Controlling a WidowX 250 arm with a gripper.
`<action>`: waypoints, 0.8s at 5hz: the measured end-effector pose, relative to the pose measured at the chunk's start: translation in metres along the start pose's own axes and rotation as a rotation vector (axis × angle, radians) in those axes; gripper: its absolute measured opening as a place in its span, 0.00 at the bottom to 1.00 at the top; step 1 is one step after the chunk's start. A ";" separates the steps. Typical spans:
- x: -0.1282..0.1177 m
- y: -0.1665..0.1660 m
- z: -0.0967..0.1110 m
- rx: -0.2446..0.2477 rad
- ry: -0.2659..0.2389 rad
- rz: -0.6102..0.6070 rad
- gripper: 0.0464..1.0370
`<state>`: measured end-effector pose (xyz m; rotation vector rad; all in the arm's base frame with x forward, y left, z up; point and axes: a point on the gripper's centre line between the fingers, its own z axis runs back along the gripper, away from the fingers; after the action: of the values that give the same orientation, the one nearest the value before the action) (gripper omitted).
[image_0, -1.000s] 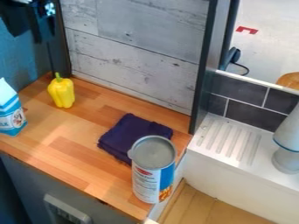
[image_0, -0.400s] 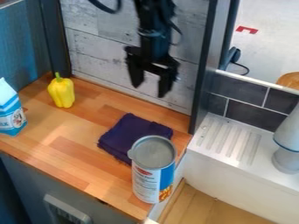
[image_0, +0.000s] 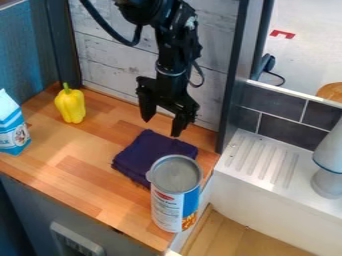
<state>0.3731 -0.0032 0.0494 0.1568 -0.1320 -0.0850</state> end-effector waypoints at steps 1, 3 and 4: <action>0.002 -0.001 0.000 -0.001 -0.016 0.022 0.96; 0.014 -0.025 -0.033 -0.043 -0.032 0.030 0.96; 0.015 -0.034 -0.043 -0.098 -0.033 0.013 0.96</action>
<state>0.3910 -0.0319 0.0039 0.0572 -0.1613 -0.0811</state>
